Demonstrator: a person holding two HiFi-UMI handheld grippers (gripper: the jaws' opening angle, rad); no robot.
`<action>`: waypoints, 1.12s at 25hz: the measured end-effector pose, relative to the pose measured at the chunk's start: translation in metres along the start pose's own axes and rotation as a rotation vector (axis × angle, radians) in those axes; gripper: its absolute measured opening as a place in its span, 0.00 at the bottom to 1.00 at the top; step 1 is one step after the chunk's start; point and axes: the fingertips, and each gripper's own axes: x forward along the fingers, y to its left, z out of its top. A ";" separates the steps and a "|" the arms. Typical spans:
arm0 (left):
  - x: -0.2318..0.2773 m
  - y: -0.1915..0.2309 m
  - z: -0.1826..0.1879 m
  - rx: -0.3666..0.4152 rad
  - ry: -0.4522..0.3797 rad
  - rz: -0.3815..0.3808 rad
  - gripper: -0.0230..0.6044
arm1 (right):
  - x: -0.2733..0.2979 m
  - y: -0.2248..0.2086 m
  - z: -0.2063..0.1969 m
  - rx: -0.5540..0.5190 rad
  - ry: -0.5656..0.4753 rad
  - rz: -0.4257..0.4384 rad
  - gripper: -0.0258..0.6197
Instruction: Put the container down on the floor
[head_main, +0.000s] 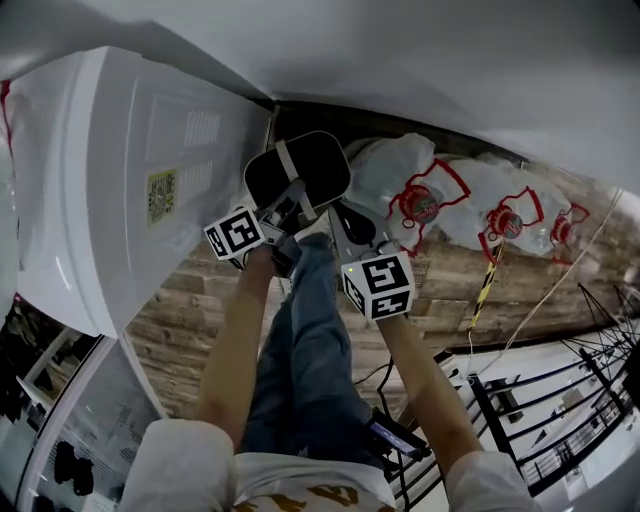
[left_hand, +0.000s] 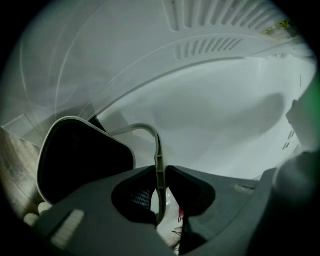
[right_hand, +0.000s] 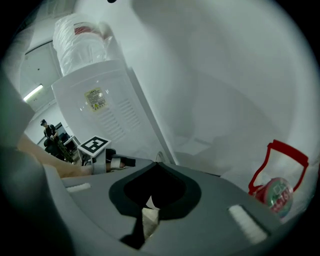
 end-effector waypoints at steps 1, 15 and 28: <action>0.003 0.005 -0.001 0.006 0.007 0.008 0.16 | 0.003 -0.002 -0.004 0.009 0.003 0.000 0.08; 0.042 0.071 -0.009 0.034 0.064 0.087 0.16 | 0.025 -0.012 -0.042 0.053 0.048 0.002 0.08; 0.064 0.120 -0.016 0.087 0.140 0.180 0.16 | 0.039 -0.015 -0.050 0.072 0.070 0.024 0.08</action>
